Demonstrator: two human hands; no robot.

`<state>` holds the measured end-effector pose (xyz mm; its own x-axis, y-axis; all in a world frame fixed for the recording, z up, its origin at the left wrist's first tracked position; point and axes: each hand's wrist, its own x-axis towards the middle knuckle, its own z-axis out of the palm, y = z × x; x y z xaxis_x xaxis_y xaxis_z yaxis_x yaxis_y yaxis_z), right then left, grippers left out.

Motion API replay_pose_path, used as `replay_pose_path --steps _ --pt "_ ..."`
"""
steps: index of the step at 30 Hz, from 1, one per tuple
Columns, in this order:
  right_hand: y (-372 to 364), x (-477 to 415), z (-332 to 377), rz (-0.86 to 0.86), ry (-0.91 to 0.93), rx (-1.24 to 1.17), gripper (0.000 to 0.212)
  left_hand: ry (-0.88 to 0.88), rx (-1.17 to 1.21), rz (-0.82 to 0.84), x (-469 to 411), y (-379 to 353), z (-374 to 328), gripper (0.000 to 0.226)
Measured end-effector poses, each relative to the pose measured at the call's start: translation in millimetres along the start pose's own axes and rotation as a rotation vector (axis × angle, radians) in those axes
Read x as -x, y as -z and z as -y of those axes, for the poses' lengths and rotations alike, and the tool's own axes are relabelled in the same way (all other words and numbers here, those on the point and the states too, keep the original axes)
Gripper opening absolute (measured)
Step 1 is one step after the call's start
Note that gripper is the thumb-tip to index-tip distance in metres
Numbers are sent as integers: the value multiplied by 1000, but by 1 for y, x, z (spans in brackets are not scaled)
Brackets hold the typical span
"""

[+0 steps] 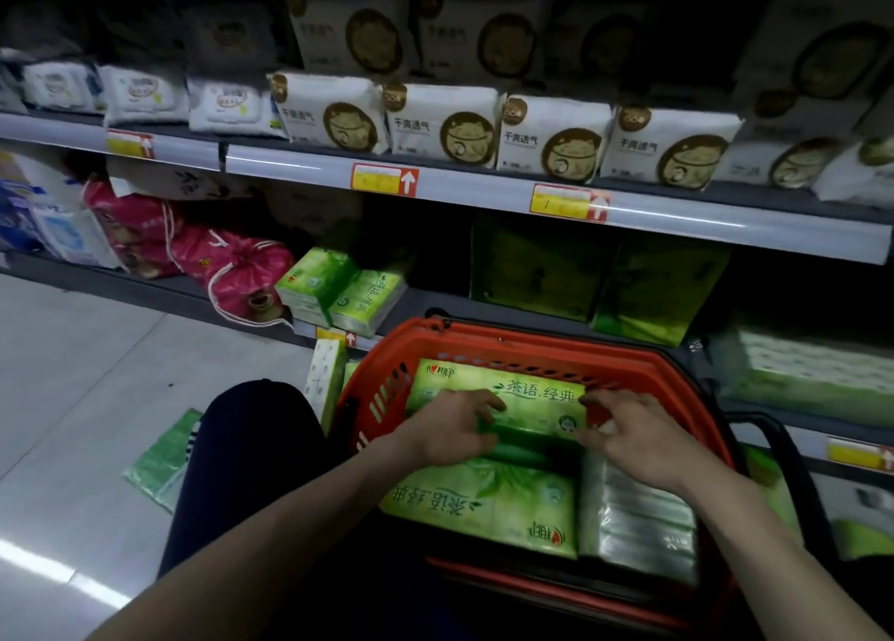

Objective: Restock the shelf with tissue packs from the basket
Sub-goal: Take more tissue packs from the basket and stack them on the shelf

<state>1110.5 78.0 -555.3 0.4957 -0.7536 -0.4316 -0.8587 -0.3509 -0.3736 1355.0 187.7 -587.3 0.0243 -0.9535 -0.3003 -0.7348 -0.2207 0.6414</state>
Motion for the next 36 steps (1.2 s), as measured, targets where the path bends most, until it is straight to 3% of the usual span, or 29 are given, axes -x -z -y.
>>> replay_pose_path --steps 7,12,17,26,31,36 --pt "16 0 -41 85 -137 -73 74 -110 42 244 -3 -41 -65 128" --pt "20 6 -54 72 -172 -164 71 -173 8 292 -8 -72 -95 154" --pt "23 16 -64 23 -185 -211 62 -252 -194 316 -17 -85 -106 156" --pt "22 18 -77 39 -186 -213 66 -389 -757 172 -39 -115 -122 149" --pt "28 20 -80 -20 -212 -277 63 -366 -753 167 -44 -106 -139 133" --pt "35 31 -88 -171 -186 -429 61 -323 -591 153 -42 -89 -150 147"
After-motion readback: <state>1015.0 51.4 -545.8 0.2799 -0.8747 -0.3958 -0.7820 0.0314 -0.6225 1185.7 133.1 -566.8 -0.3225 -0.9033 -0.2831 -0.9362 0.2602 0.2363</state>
